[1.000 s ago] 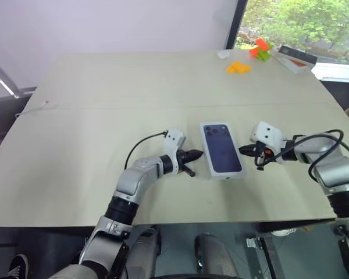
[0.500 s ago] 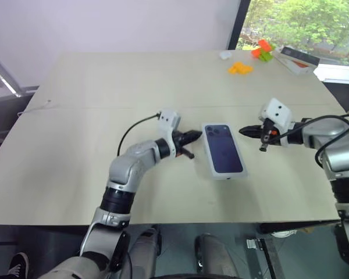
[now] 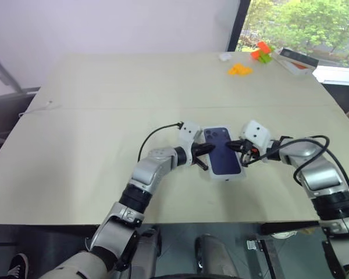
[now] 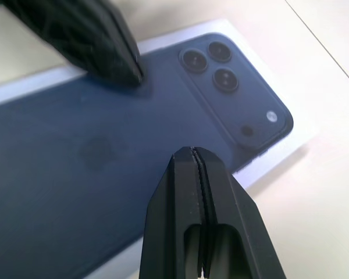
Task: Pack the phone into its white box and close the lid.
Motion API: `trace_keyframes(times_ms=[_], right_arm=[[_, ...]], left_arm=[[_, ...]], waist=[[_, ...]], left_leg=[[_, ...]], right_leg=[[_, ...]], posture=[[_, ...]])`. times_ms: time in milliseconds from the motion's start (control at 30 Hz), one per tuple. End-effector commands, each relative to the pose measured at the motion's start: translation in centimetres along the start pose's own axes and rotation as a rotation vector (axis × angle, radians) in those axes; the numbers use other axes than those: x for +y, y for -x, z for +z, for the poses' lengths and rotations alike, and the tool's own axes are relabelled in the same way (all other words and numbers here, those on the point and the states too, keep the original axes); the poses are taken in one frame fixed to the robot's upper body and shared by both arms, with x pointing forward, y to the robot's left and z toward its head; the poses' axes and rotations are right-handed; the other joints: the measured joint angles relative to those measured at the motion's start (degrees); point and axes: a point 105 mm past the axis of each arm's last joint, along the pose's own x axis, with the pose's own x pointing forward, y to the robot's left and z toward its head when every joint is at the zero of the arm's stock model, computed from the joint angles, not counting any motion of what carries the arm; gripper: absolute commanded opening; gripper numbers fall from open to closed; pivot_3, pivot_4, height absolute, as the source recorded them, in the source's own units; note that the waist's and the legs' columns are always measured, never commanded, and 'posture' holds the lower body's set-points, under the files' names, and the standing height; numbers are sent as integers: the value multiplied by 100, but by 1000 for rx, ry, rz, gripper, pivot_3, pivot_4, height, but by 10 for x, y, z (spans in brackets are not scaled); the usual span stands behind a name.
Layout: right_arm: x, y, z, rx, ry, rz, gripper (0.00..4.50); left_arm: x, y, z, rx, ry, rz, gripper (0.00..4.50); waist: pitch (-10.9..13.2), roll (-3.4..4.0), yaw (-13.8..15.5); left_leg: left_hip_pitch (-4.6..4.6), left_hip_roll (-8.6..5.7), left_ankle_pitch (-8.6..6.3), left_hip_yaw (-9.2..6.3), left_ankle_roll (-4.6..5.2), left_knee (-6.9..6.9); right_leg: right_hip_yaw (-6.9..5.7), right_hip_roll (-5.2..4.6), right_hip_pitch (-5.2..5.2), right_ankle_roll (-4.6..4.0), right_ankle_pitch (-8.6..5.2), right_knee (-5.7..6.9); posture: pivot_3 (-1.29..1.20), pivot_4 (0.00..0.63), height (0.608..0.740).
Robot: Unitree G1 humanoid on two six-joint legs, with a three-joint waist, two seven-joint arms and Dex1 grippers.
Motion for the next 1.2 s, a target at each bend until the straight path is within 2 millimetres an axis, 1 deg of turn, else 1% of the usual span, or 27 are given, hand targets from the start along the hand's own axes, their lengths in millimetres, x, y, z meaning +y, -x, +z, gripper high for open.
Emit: trace_keyframes(times_ms=[33,67,133,233,267,300,333,400,433,467,567,633,700,733,767,833,933,967,1033,1133,1200], right_arm=[[9,1,-12,55,11,44,39],[4,2,-4,19,-18,30,39],[-9,4,21,-82,-83,-10,39],[-25,8,52,-179,-87,-36,39],[-29,11,65,-232,-138,-21,266],[-32,13,73,-268,-177,-4,560],[-34,14,80,-298,-170,0,825],[-40,16,88,-334,-150,-4,1796],[-42,17,89,-349,-124,-4,2360],[-43,18,89,-358,-110,-1,2771],[-43,20,85,-363,-101,27,4423],[-43,23,82,-369,-98,51,4477],[-45,34,74,-356,-76,79,4477],[-45,40,68,-342,-49,94,4477],[-44,45,64,-332,-29,104,4477],[-43,54,59,-341,-12,113,4477],[-45,65,47,-327,9,96,4477],[-46,68,44,-322,9,89,4477],[-46,72,40,-319,5,88,4477],[-41,78,31,-288,33,104,4477],[-38,81,28,-277,53,112,4477]], left_arm=[[7,4,-8,24,12,35,0],[7,6,-3,2,6,32,0],[11,11,8,-37,-11,45,0],[17,26,30,-89,-56,63,0],[21,37,42,-119,-63,66,258],[23,45,50,-138,-66,68,563],[31,58,60,-153,-86,89,820],[44,83,74,-167,-142,136,1768],[50,98,79,-170,-185,165,2331],[53,107,82,-170,-211,181,2772],[57,133,83,-165,-262,192,4363],[56,151,78,-150,-305,178,4443],[63,191,62,-104,-315,191,4443],[64,207,56,-82,-323,202,4443],[64,216,53,-68,-328,209,4443],[60,230,47,-53,-324,209,4443],[56,248,33,0,-218,199,4443],[56,252,28,28,-212,210,4443],[54,261,28,17,-234,223,4443],[58,274,28,9,-242,262,4443],[58,278,29,4,-251,272,4443]], waist=[[-1,-1,1],[-1,-1,-1],[0,-1,-23],[5,7,-65],[7,8,-67],[7,9,-60],[7,8,-42],[7,7,-26],[7,7,-23],[7,6,-16],[7,7,1],[8,6,-4],[9,7,-39],[10,8,-67],[10,8,-58],[10,8,-16],[9,8,-15],[9,9,-15],[9,9,-20],[9,9,-9],[9,9,-13]], left_leg=[[4,0,0,-1,0,0],[7,0,0,-2,-1,0],[7,1,0,-5,-1,1],[-3,6,0,-10,0,-2],[-10,7,7,-10,10,-4],[-27,10,9,-10,13,-4],[-44,10,11,-12,13,-4],[-58,10,13,-13,11,-10],[-57,9,13,-11,11,-16],[-57,9,12,-9,10,-19],[-59,1,11,5,10,-32],[-60,-2,10,7,13,-33],[-61,0,10,9,13,-34],[-58,4,9,10,13,-37],[-57,8,10,12,13,-48],[-47,12,12,13,9,-66],[-46,19,8,11,-3,-68],[-44,19,5,13,-7,-68],[-45,14,5,21,-7,-68],[-48,13,5,25,-6,-69],[-47,14,6,25,-6,-73]], right_leg=[[0,0,6,-1,0,0],[-1,-1,10,-1,0,0],[0,-2,9,-2,0,0],[12,2,-15,-5,4,5],[13,4,-27,-4,5,8],[13,7,-48,-1,6,15],[13,9,-69,12,14,22],[12,10,-89,18,16,28],[10,10,-91,18,16,27],[7,11,-91,19,16,26],[9,3,-90,20,15,13],[14,-3,-88,20,15,7],[19,-2,-93,18,14,4],[24,-2,-96,17,14,6],[33,0,-106,13,13,6],[35,1,-108,-3,5,6],[32,-8,-104,-10,3,2],[35,-15,-100,-11,3,-4],[42,-25,-103,-11,3,-6],[46,-27,-107,-11,3,-8],[46,-27,-109,-11,2,-8]], posture=[[0,150,740],[0,150,740],[0,150,740],[0,150,740],[0,150,740],[0,150,740],[0,150,740],[0,150,740],[0,150,740],[0,150,740],[0,150,740],[0,150,740],[0,150,740],[0,150,740],[0,150,740],[0,150,740],[0,150,740],[0,150,740],[0,150,740],[0,150,740],[0,150,740]])
